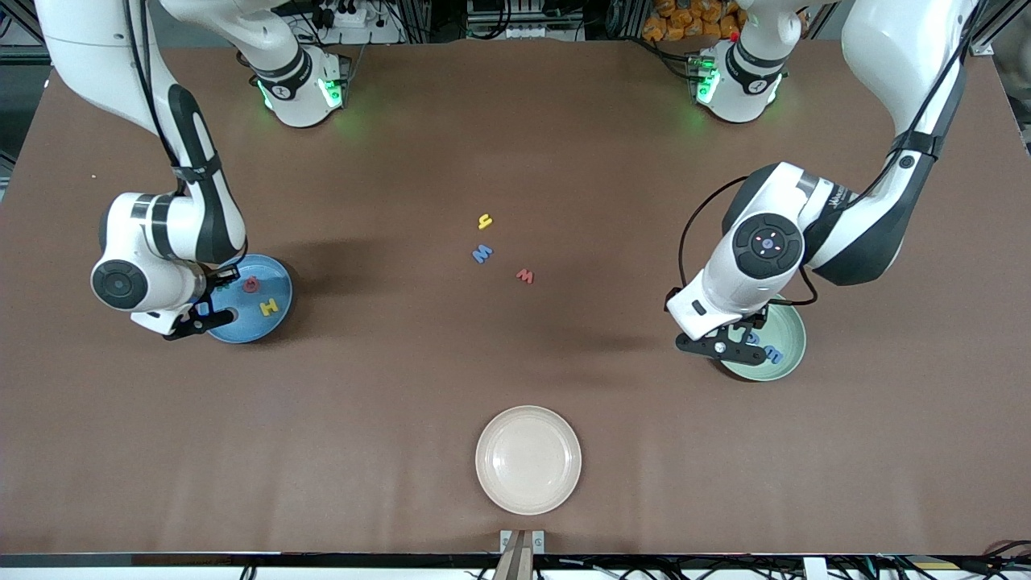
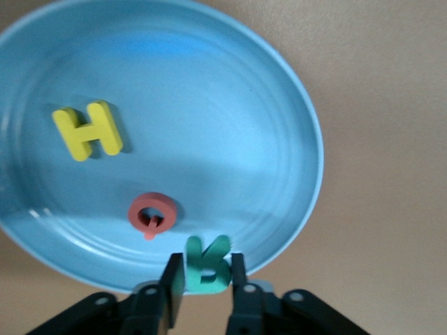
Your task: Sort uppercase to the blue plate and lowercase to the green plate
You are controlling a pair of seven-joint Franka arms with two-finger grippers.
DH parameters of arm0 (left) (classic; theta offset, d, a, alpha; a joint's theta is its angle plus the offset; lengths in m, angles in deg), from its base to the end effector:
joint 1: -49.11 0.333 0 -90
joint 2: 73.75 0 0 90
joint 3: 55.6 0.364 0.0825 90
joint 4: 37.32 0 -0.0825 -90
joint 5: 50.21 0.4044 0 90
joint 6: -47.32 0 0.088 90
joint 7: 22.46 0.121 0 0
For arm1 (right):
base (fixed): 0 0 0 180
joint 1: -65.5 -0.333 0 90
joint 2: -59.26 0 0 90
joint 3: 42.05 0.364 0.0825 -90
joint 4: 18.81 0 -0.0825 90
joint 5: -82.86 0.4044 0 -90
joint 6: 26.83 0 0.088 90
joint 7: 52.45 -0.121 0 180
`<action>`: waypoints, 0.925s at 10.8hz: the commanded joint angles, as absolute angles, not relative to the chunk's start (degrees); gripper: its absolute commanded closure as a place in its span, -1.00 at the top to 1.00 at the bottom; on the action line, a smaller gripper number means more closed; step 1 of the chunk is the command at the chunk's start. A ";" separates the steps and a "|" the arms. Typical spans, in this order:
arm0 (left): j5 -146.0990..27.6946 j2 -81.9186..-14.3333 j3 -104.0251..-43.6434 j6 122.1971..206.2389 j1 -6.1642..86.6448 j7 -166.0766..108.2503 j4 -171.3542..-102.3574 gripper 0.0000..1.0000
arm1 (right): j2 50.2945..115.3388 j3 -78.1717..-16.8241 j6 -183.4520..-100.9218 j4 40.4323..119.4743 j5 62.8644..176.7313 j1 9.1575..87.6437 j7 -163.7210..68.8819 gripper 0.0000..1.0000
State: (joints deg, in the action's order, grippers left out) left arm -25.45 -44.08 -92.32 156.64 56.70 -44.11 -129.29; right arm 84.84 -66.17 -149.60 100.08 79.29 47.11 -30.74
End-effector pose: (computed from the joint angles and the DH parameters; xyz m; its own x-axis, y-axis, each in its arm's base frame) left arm 0.6560 -0.2516 0.3856 0.9682 -0.2420 -0.0643 -0.2483 -0.9610 -0.1215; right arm 0.5725 -0.0594 0.2218 0.8750 0.2819 -0.3936 0.3355 -0.9392 0.0730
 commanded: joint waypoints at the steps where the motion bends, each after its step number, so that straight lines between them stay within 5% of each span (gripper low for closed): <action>1: -26.39 -44.66 -93.39 155.42 54.67 -49.67 -128.73 1.00 | 84.58 -65.95 -150.58 100.55 78.12 47.57 -30.57 0.34; 10: -26.13 -36.93 -93.13 163.06 41.83 -68.37 -128.73 1.00 | 81.77 -65.69 -148.38 97.13 94.28 39.85 -33.11 0.34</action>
